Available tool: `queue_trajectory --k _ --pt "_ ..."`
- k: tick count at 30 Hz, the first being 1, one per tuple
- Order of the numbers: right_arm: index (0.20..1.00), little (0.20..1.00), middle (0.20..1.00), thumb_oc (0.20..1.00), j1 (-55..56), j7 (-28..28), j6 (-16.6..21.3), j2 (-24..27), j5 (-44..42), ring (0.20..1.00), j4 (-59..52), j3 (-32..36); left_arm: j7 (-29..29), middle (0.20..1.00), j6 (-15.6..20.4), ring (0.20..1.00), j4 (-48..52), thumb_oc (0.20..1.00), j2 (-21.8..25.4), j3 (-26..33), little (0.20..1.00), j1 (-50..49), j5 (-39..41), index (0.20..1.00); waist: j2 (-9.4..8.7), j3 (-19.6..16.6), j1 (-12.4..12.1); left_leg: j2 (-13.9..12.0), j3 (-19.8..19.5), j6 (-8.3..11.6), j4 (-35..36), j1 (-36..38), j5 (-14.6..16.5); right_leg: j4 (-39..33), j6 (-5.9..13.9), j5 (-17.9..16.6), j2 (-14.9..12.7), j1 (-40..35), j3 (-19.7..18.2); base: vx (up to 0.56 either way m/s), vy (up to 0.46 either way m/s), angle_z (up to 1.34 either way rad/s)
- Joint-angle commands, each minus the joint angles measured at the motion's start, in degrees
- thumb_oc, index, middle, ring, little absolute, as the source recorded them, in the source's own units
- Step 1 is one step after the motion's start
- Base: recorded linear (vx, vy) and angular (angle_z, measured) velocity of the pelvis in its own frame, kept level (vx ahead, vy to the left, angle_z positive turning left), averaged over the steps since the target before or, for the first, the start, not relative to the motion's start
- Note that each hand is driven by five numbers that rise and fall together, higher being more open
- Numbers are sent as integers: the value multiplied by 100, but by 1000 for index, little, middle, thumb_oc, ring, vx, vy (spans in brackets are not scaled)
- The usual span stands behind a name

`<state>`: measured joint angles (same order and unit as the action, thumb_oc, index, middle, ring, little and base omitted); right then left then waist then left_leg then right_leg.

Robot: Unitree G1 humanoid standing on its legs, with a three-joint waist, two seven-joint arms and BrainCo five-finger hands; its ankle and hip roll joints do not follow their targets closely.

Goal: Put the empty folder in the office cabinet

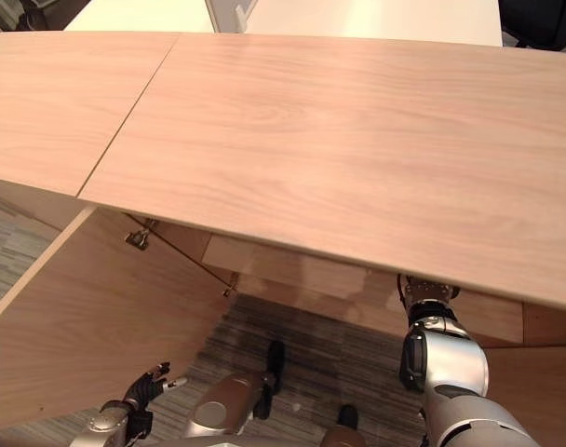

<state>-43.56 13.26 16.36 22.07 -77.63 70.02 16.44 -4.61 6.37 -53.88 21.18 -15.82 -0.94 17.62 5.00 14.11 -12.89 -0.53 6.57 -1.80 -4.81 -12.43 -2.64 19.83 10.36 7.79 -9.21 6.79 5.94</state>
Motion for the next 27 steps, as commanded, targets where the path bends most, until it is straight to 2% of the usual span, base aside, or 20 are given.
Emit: queue_trajectory --k 1,2,3,5,6,8,9,10,11,15,19,27 --pt "200 200 200 200 -331 -328 62 373 154 200 -253 -127 73 1000 134 1000 67 1000 218 86 1000 -215 151 1000 245 26 -26 -475 -276 497 180 -132 -153 458 369 -132 201 211 295 22 94 -35" --pt "200 200 200 200 -336 -327 56 326 148 200 -252 -120 73 1000 151 1000 86 1000 246 108 1000 -230 142 1000 280 35 7 -488 -264 501 218 -44 -101 375 369 -150 79 308 382 108 -29 -9" --pt "200 200 200 200 -295 -343 73 266 135 200 -266 -92 71 1000 169 1000 137 1000 290 144 1000 -254 122 1000 288 56 4 -526 -254 580 227 31 7 -222 237 -159 -259 377 534 109 -68 5" --pt "200 200 200 200 -285 -343 77 253 134 200 -271 -85 70 1000 165 1000 145 1000 304 147 1000 -264 121 1000 288 49 13 -535 -267 586 221 44 25 -343 232 -195 -239 295 567 127 -126 -13" --pt "200 200 200 200 -275 -317 143 292 88 200 -257 -41 63 1000 170 1000 148 1000 332 152 1000 -247 157 1000 285 82 73 -603 -383 741 98 187 298 -1433 175 -618 -696 487 551 163 -164 -24" --pt "200 200 200 200 -272 -307 154 310 52 200 -270 -19 54 1000 177 1000 145 1000 325 126 1000 -247 166 1000 257 87 109 -575 -432 757 -38 182 400 -1650 203 -763 -761 422 432 160 -166 -1" --pt "200 200 200 200 -240 -301 171 340 80 200 -286 -25 49 1000 190 1000 143 1000 322 103 1000 -224 137 1000 195 63 119 -526 -437 788 -90 182 463 -1806 220 -833 -788 331 377 157 -211 27" --pt "200 200 200 200 -204 -295 170 422 104 200 -288 12 46 1000 232 1000 160 1000 301 117 1000 -217 126 1000 105 17 112 -449 -406 819 -224 178 523 -1906 273 -1057 -857 212 399 123 -173 46" --pt "200 200 200 200 -171 -294 155 468 121 200 -278 36 35 1000 236 1000 165 1000 284 126 1000 -242 138 1000 75 -23 108 -400 -396 819 -301 135 548 -1994 313 -1161 -882 132 418 85 -111 60" --pt "200 200 200 200 -125 -310 121 627 219 200 -248 26 -36 1000 204 1000 212 1000 227 105 1000 -392 112 1000 121 -196 122 -422 -434 853 -237 147 516 -2046 321 -1197 -839 14 490 65 -57 25" --pt "200 200 200 200 -168 -367 85 926 226 200 -203 7 -211 1000 141 1000 283 1000 186 -108 1000 -517 -50 1000 237 -387 171 -510 -501 934 156 315 325 -2119 273 -1044 -708 -196 604 70 -75 1" --pt "200 200 200 200 -416 -376 31 1368 295 200 -56 -106 -326 1000 103 1000 514 1000 176 -251 1000 -629 -20 1000 430 -508 171 -640 -626 1052 593 544 91 -2103 186 -817 -535 -356 765 47 -64 18"
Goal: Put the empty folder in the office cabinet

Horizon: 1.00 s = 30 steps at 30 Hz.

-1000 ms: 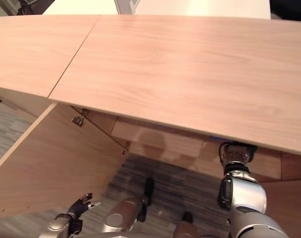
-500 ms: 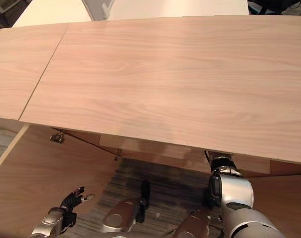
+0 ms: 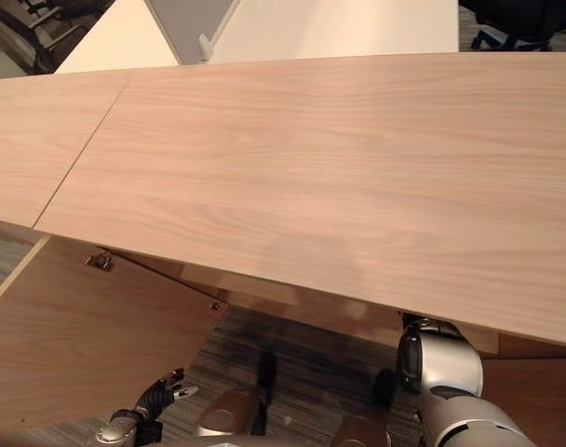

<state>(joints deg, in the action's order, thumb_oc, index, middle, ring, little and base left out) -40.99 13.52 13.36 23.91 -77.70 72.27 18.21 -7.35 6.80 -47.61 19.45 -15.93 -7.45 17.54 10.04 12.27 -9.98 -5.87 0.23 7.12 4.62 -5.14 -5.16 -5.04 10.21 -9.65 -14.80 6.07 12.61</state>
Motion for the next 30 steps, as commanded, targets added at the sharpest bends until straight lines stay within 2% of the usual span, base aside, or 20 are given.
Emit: queue_trajectory --k 1,6,9,14,21,22,30 --pt "200 200 200 200 -815 -418 290 1341 323 200 -220 -354 -91 1000 49 1000 53 1000 389 -291 1000 -17 47 1000 -3 -297 -159 -171 -36 205 -313 -184 297 416 170 1006 77 -271 162 25 -66 8" --pt "200 200 200 200 -1112 -435 201 1528 372 200 -77 -521 -111 1000 32 1000 230 1000 424 -366 1000 17 144 1000 130 -73 -201 -249 -112 241 -580 -384 343 714 96 1153 132 -59 180 -47 -54 8" --pt "200 200 200 200 -1389 -409 152 1602 388 200 12 -663 -80 1000 50 1000 360 1000 526 -428 1000 118 241 1000 251 260 -208 -290 -135 278 -969 -718 398 1285 31 1307 104 406 121 -128 -39 5" --pt "200 200 200 200 -1654 -375 108 1667 436 200 113 -791 -23 1000 101 1000 525 1000 641 -430 1000 200 398 1000 376 497 -229 -294 -146 325 -1411 -1217 501 2089 33 1526 -31 1147 17 -78 -11 2" --pt "200 200 200 200 -1785 -286 61 1787 443 200 306 -834 23 1000 143 1000 658 1000 693 -437 1000 272 585 1000 470 541 -243 -214 -183 362 -1737 -1821 588 2855 33 1859 -162 1894 -104 -27 -12 8" --pt "200 200 200 200 -1807 -272 65 1776 437 200 322 -828 21 1000 146 1000 664 1000 699 -458 1000 271 569 1000 529 543 -250 -192 -191 368 -1732 -1927 576 2973 32 1912 -195 2041 -102 -12 5 10" --pt "200 200 200 200 -1886 -243 120 1750 399 200 314 -839 -14 1000 164 1000 723 1000 733 -518 1000 240 586 1000 691 541 -287 -113 -249 355 -1722 -2169 543 3309 34 2052 -266 2450 -160 0 9 3"
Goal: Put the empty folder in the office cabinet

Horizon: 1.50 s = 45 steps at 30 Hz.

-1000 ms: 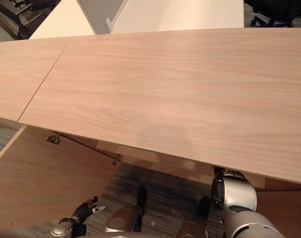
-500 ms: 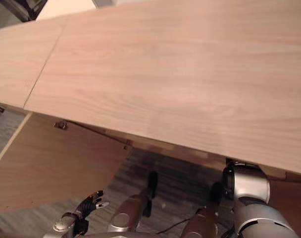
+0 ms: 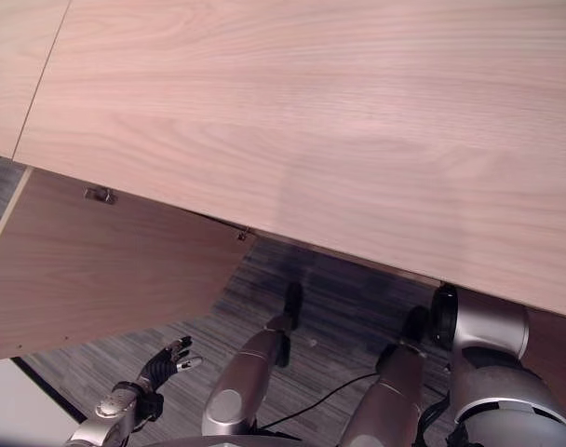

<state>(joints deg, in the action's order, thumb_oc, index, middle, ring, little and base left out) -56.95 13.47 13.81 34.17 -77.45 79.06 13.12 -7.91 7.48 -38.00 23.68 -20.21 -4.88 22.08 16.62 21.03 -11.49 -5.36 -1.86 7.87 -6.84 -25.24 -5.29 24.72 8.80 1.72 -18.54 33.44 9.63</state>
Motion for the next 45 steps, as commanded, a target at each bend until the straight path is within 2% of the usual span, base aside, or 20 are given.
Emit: queue_trajectory --k 1,12,22,23,24,25,26,31,32,34,35,36,39,40,44,45 --pt "200 200 200 200 -300 -226 100 704 355 200 -385 -319 43 1000 99 1000 -218 1000 325 -101 1000 -6 114 1000 59 -330 -139 -143 -48 275 -583 -201 554 375 170 945 107 -247 126 3 -7 5" --pt "200 200 200 200 -412 -168 112 876 329 200 -308 -317 58 1000 108 1000 -83 1000 400 -171 1000 98 154 1000 93 -274 -144 -55 -190 247 -807 -408 633 767 122 1144 40 -81 106 15 -15 5" --pt "200 200 200 200 -489 -129 73 1017 298 200 -170 -360 96 1000 108 1000 -79 1000 519 -209 1000 191 88 1000 9 -212 -109 -15 -273 225 -1086 -494 789 1060 10 1328 97 -2 46 28 -23 9" --pt "200 200 200 200 -516 -132 52 1034 293 200 -138 -380 107 1000 107 1000 -97 1000 543 -211 1000 216 76 1000 -23 -229 -86 -11 -291 233 -1162 -459 954 1142 21 1505 120 -37 -28 0 0 0" --pt "200 200 200 200 -520 -137 44 1032 285 200 -125 -383 109 1000 104 1000 -98 1000 556 -215 1000 221 68 1000 -19 -181 -90 -10 -269 218 -1182 -516 839 1133 -19 1370 116 12 10 112 -48 7" --pt "200 200 200 200 -535 -137 36 1036 273 200 -110 -398 115 1000 103 1000 -103 1000 565 -218 1000 230 62 1000 -51 -205 -67 -8 -278 229 -1218 -475 993 1188 -6 1551 139 -17 -56 -84 8 3" --pt "200 200 200 200 -534 -138 36 1033 270 200 -106 -398 116 1000 106 1000 -102 1000 568 -218 1000 224 61 1000 -39 -166 -74 -8 -261 218 -1222 -521 880 1179 -35 1421 125 32 -12 12 -11 9" --pt "200 200 200 200 -596 -145 40 1046 262 200 -111 -446 138 1000 109 1000 -140 1000 584 -204 1000 253 73 1000 -80 -120 -36 3 -265 207 -1348 -586 932 1270 -68 1459 145 101 -69 -2 -1 0" --pt "200 200 200 200 -600 -146 41 1040 269 200 -121 -462 142 1000 111 1000 -149 1000 576 -199 1000 258 79 1000 -99 -155 -21 0 -279 218 -1358 -544 1060 1293 -40 1599 163 59 -124 88 -20 -2" --pt "473 473 473 473 -587 -146 40 1022 271 473 -120 -468 149 1000 112 1000 -172 1000 571 -188 1000 259 81 1000 -105 -148 -9 1 -275 211 -1371 -550 1065 1309 -51 1605 180 65 -136 45 -12 0" --pt "1000 1000 1000 1000 -594 -141 21 1021 287 1000 -97 -479 154 1000 115 1000 -192 1000 581 -173 1000 268 86 1000 -113 -142 -5 4 -275 208 -1383 -554 1075 1306 -58 1609 194 61 -140 -102 10 1" --pt "1000 1000 1000 1000 -591 -127 7 1037 324 1000 -72 -488 157 1000 116 1000 -191 1000 588 -170 1000 261 93 1000 -107 -100 -6 1 -261 196 -1383 -602 952 1286 -89 1466 184 111 -100 -100 16 -3" --pt "1000 1000 1000 1000 -655 -35 -39 1094 462 1000 20 -548 181 1000 109 1000 -195 1000 601 -157 1000 258 93 1000 -136 -125 10 4 -282 210 -1398 -561 1082 1312 -70 1603 198 69 -148 28 -7 -1" --pt "1000 1000 1000 1000 -683 52 -78 1137 575 1000 110 -574 197 1000 109 1000 -190 1000 615 -156 1000 252 81 1000 -132 -85 5 7 -270 197 -1386 -600 958 1295 -104 1468 195 106 -108 -100 27 1" --pt "1000 1000 1000 1000 -837 519 -319 1276 850 1000 640 -624 330 1000 87 1000 -181 1000 682 -199 1000 261 64 1000 -187 -70 51 3 -262 212 -1343 -559 953 1239 -119 1457 228 42 -87 -5 0 1" --pt "1000 1000 1000 1000 -893 639 -386 1281 902 1000 730 -646 378 1000 69 1000 -199 1000 711 -218 1000 271 50 1000 -214 -109 64 -3 -281 226 -1342 -511 1076 1254 -98 1591 249 -13 -133 83 -16 1"
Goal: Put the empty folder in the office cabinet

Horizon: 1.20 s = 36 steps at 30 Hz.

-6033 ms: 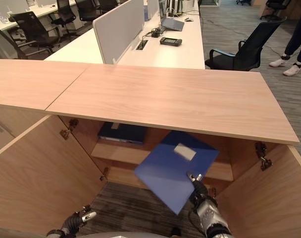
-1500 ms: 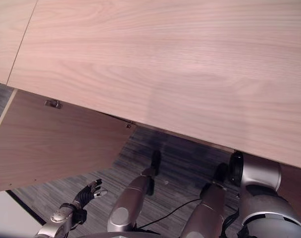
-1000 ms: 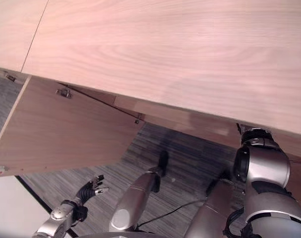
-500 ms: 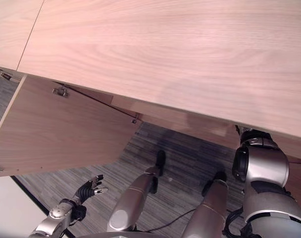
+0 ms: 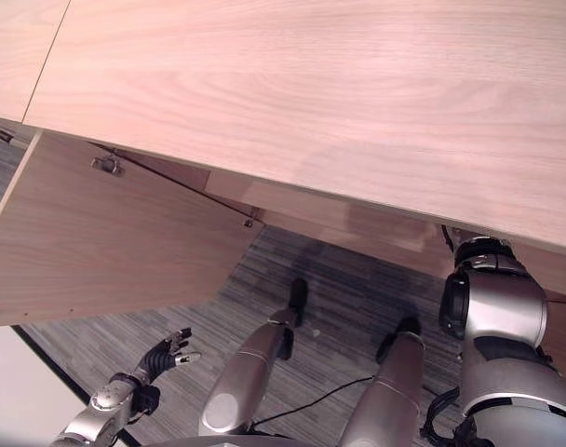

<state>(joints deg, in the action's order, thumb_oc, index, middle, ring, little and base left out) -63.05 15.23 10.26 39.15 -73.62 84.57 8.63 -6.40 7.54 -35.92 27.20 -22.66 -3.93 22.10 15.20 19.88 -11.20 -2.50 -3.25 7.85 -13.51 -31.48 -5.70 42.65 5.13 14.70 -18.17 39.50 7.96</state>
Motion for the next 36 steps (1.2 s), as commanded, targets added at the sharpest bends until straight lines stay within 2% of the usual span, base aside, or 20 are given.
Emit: queue_trajectory --k 1,4,6,7,8,9,10,14,15,16,19,20,21,23,30,36 --pt "1000 1000 1000 1000 -345 563 -71 744 617 1000 225 -241 284 1000 57 1000 -420 1000 380 4 1000 191 24 1000 -76 17 40 -294 -138 225 -666 123 1116 -544 264 288 223 -621 35 80 -20 4" --pt "1000 1000 1000 1000 -451 802 -226 558 798 1000 187 -295 436 1000 90 1000 -478 1000 459 11 1000 178 -115 1000 -106 84 60 -297 -102 212 -595 123 970 -604 224 118 242 -590 74 -71 14 1" --pt "1000 1000 1000 1000 -576 935 -443 499 894 1000 426 -401 507 1000 85 1000 -598 1000 449 -74 1000 252 -235 1000 -164 56 76 -295 -111 232 -573 197 1107 -611 237 262 266 -657 14 42 -11 0" --pt "1000 1000 1000 1000 -591 933 -453 506 899 1000 443 -406 514 1000 90 1000 -605 1000 444 -77 1000 255 -241 1000 -147 96 64 -297 -89 215 -557 149 959 -646 210 95 253 -609 66 8 -5 -8" --pt "1000 1000 1000 1000 -634 972 -513 516 895 1000 545 -432 531 1000 78 1000 -641 1000 428 -121 1000 282 -275 1000 -172 51 73 -297 -106 231 -548 213 1101 -636 235 252 273 -673 20 -98 19 -14" --pt "1000 1000 1000 1000 -634 1055 -515 493 852 1000 612 -418 560 1000 86 1000 -667 1000 398 -149 1000 290 -284 1000 -163 86 64 -301 -84 212 -529 166 953 -683 209 87 264 -643 77 111 -27 -14" --pt "1000 1000 1000 1000 -632 1094 -536 458 826 1000 659 -399 578 1000 80 1000 -710 1000 364 -170 1000 303 -313 1000 -175 41 75 -300 -107 227 -528 234 1097 -673 234 245 283 -713 24 -6 3 -8" --pt "1000 1000 1000 1000 -645 1352 -621 403 819 1000 815 -364 627 1000 55 1000 -818 1000 225 -241 1000 345 -320 1000 -168 45 58 -297 -104 206 -449 258 940 -776 218 65 275 -764 87 -16 12 -1" --pt "1000 1000 1000 1000 -651 1355 -624 408 822 1000 813 -365 627 1000 55 1000 -823 1000 220 -244 1000 355 -318 1000 -178 11 68 -296 -126 219 -446 307 1058 -763 242 199 291 -816 38 0 0 0" --pt "1000 1000 1000 1000 -604 1441 -607 384 812 1000 822 -343 650 1000 68 1000 -815 1000 190 -263 1000 357 -293 1000 -169 46 55 -297 -118 201 -436 285 935 -803 221 56 274 -808 87 0 0 0" --pt "1000 1000 1000 1000 -529 1516 -612 287 798 1000 800 -313 654 1000 70 1000 -814 1000 152 -299 1000 366 -274 1000 -169 36 48 -285 -123 195 -391 331 922 -843 226 52 271 -862 96 5 0 -2" --pt "1000 1000 1000 1000 -528 1521 -613 287 800 1000 792 -313 654 1000 69 1000 -817 1000 149 -299 1000 372 -273 1000 -183 -1 58 -284 -143 207 -386 381 1040 -831 249 186 286 -912 46 103 -17 0" --pt "1000 1000 1000 1000 -502 1545 -605 257 799 1000 782 -300 653 1000 62 1000 -819 1000 134 -311 1000 374 -272 1000 -184 -3 55 -279 -145 205 -376 393 1037 -837 250 181 282 -927 45 0 0 0" --pt "1000 1000 1000 1000 -400 1610 -604 167 832 1000 792 -261 664 1000 63 1000 -830 1000 89 -336 1000 391 -256 1000 -161 26 43 -279 -137 181 -325 381 887 -898 232 -1 267 -908 102 -88 31 2" --pt "1000 1000 1000 1000 19 1691 -566 -146 834 1000 766 -107 685 1000 63 1000 -889 1000 -34 -313 1000 399 -132 1000 -175 9 46 -286 -141 174 -222 488 855 -998 243 -25 289 -1043 131 2 1 0" --pt "1000 1000 1000 1000 744 1775 -539 -736 946 1000 763 119 705 1000 45 1000 -901 1000 -213 -296 1000 439 -4 1000 -177 9 66 -321 -161 174 53 690 772 -1210 270 -99 331 -1209 170 0 0 0"
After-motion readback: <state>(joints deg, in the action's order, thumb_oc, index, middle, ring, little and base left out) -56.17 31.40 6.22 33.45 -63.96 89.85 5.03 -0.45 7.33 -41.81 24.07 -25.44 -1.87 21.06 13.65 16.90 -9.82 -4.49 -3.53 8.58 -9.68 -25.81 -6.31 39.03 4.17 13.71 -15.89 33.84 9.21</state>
